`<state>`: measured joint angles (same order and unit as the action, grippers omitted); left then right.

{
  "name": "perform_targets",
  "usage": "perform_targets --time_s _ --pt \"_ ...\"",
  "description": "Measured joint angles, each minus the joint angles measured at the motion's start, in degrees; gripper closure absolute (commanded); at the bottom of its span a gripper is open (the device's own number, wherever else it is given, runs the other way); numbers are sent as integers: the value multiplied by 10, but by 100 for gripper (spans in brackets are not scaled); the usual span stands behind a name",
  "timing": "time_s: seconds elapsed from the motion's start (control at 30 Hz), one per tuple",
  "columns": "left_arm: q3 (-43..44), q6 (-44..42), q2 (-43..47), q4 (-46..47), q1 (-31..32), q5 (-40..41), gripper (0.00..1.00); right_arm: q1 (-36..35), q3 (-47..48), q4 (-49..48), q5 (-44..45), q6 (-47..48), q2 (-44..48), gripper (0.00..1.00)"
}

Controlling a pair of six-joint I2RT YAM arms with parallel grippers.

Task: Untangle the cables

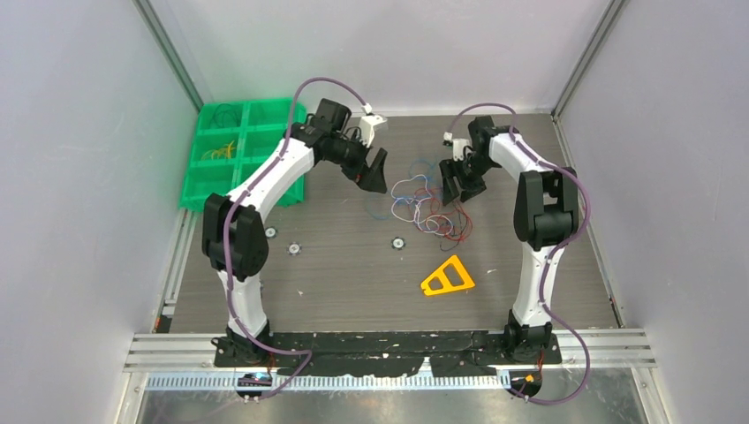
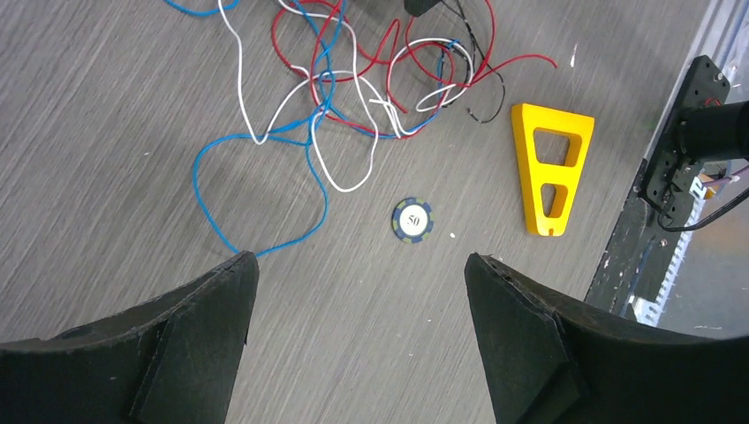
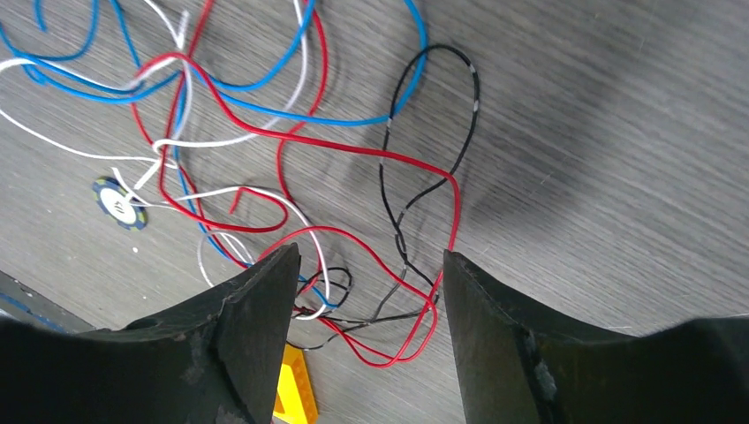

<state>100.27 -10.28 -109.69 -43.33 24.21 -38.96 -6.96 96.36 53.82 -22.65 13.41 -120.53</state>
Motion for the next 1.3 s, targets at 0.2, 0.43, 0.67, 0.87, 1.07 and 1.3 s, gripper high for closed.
perform_targets --time_s 0.2,0.43,0.67,0.87,1.07,1.3 --pt "0 13 -1 23 5 -4 13 0 -12 -1 2 15 -3 36" --pt "-6 7 4 28 1 -4 6 -2 -17 14 -64 75 27 33" --pt "-10 -2 26 27 -4 -6 6 -39 -6 24 -95 104 24 42" --pt "-10 -7 49 27 -20 -6 8 -69 25 25 -93 116 -26 94" --pt "-63 -7 100 51 -48 -15 4 -70 24 49 -117 118 39 95" --pt "-143 -7 204 137 -55 -47 0 -77 125 95 -199 136 183 95"
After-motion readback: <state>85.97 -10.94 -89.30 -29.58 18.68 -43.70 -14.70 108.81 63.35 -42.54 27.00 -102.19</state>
